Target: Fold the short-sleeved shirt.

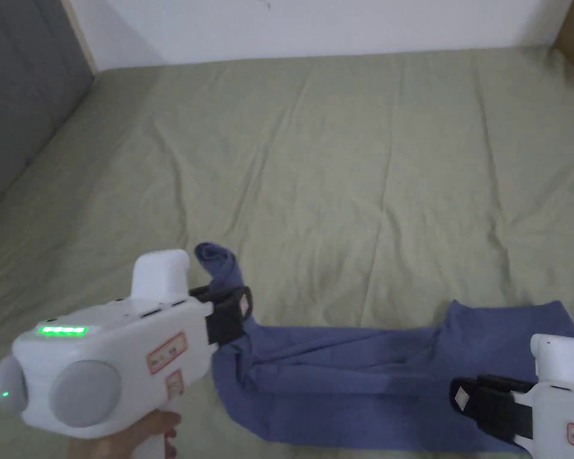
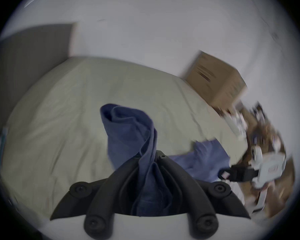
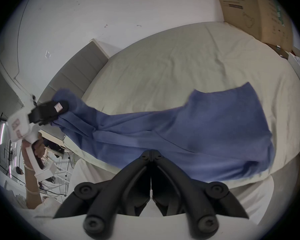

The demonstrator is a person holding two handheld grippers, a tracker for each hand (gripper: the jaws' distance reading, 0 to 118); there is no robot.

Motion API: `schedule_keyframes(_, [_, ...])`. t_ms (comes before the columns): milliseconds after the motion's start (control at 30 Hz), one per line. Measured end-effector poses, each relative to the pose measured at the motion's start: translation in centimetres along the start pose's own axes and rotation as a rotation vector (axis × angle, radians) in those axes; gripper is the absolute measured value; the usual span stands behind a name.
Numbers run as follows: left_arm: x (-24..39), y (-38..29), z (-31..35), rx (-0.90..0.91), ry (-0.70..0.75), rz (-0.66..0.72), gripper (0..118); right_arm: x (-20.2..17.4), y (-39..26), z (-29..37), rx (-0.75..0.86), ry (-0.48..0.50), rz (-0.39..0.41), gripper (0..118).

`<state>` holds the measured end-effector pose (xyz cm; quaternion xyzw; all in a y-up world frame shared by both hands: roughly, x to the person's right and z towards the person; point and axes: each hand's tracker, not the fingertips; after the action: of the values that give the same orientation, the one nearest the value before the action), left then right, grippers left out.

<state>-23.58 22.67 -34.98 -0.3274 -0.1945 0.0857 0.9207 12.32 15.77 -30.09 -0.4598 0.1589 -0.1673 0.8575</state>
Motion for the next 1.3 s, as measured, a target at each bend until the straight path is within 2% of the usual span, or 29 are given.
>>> schedule_keyframes(100, [6.5,-1.4,-4.0,-0.072,-0.109,-0.196,9,2.3,-0.9,1.5,0.023,-0.043,-0.05,0])
schedule_keyframes(167, [8.9,-3.2,-7.3,-0.147,-0.146,-0.241,9,3.9,-1.6,2.5,0.048,-0.064,-0.113,0])
schedule_keyframes(200, [9.9,-4.1,-8.7,-0.165,-0.157,-0.249,14,4.6,-1.9,3.0,0.06,-0.07,-0.14,0])
schedule_keyframes(233, [10.8,-5.1,-9.8,-0.191,-0.18,-0.273,35,5.3,-2.3,3.4,0.065,-0.079,-0.172,0])
schedule_keyframes(300, [11.8,-7.1,-11.7,-0.229,-0.186,-0.363,92,6.5,-3.0,4.1,0.063,-0.083,-0.202,0])
schedule_keyframes(333, [11.8,-7.6,-12.6,-0.278,-0.203,-0.376,108,7.0,-3.3,4.4,0.061,-0.091,-0.209,0])
schedule_keyframes(400, [11.1,-7.6,-13.2,-0.338,-0.195,-0.286,98,7.6,-3.9,4.8,0.056,-0.115,-0.213,0])
schedule_keyframes(533, [7.8,-5.9,-11.3,-0.277,-0.23,0.028,99,8.5,-4.7,4.9,0.056,-0.124,-0.245,0])
schedule_keyframes(600, [6.2,-4.9,-9.8,-0.228,-0.215,0.126,98,8.5,-4.8,4.7,0.051,-0.119,-0.257,0])
schedule_keyframes(633, [5.2,-4.5,-9.0,-0.208,-0.226,0.171,88,8.5,-4.8,4.5,0.049,-0.119,-0.257,0])
schedule_keyframes(667, [4.5,-4.1,-8.2,-0.186,-0.24,0.224,64,8.4,-4.8,4.3,0.046,-0.118,-0.254,0])
schedule_keyframes(700, [3.7,-4.0,-7.8,-0.167,-0.226,0.267,29,8.3,-4.7,4.1,0.045,-0.119,-0.25,0])
schedule_keyframes(733, [3.2,-4.0,-7.6,-0.161,-0.205,0.287,1,8.2,-4.6,3.9,0.044,-0.117,-0.247,0])
schedule_keyframes(800, [2.9,-4.7,-8.3,-0.162,-0.096,0.22,2,8.0,-4.5,3.7,0.045,-0.101,-0.246,0])
schedule_keyframes(867, [2.7,-5.2,-9.5,-0.253,-0.054,0.168,2,7.7,-4.3,3.6,0.048,-0.082,-0.244,0])
schedule_keyframes(1000, [3.9,-7.1,-11.8,-0.323,-0.159,0.245,2,7.3,-4.0,3.6,0.052,-0.071,-0.228,0])
schedule_keyframes(1200, [8.0,-9.2,-15.0,-0.452,-0.251,0.167,2,7.6,-4.4,3.9,0.053,-0.077,-0.245,0])
schedule_keyframes(1300, [9.4,-9.2,-15.3,-0.44,-0.222,0.122,2,7.8,-4.5,4.0,0.047,-0.09,-0.254,0])
